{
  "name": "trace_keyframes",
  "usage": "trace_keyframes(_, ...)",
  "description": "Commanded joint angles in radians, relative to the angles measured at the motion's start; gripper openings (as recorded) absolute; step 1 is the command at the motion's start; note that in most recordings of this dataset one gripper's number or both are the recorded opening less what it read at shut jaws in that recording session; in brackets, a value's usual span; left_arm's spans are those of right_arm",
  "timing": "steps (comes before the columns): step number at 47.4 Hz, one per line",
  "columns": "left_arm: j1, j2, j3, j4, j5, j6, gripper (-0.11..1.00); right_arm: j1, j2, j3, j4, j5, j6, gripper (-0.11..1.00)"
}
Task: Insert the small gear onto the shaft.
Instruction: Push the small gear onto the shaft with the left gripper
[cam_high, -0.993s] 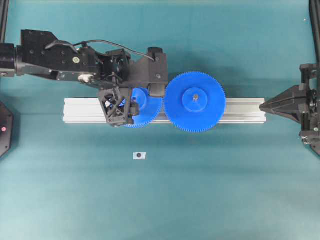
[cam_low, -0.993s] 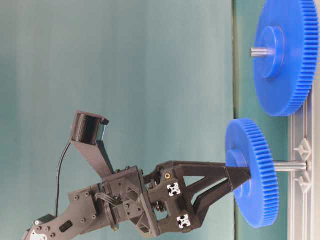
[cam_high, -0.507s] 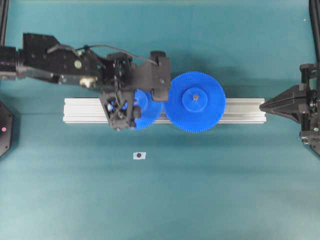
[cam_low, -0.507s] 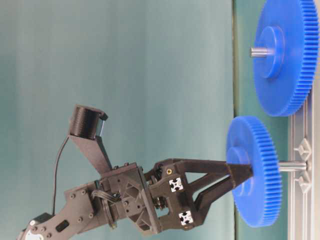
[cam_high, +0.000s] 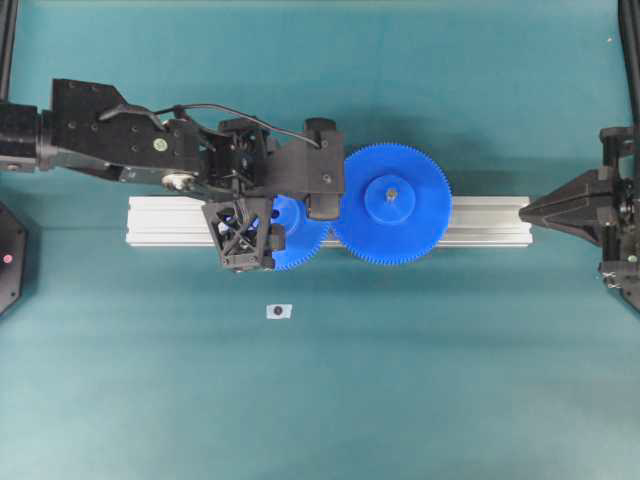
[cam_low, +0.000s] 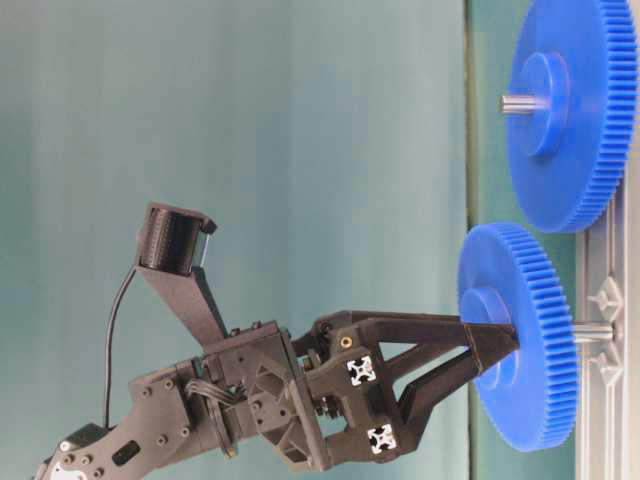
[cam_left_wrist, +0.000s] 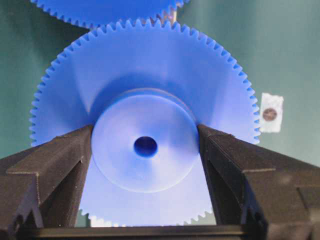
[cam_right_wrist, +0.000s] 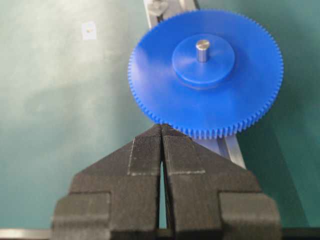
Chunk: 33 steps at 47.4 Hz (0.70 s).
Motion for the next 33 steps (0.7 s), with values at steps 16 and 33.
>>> trace_keyframes(16,0.018,0.029,-0.051,-0.003,0.031,0.015,0.71,-0.003,0.005,-0.011,-0.002,-0.009,0.009,0.01)
trace_keyframes(33,0.017,0.043,-0.069,-0.003,0.043,0.025,0.71,-0.003,0.006,-0.008,-0.002,-0.009,0.009,0.01)
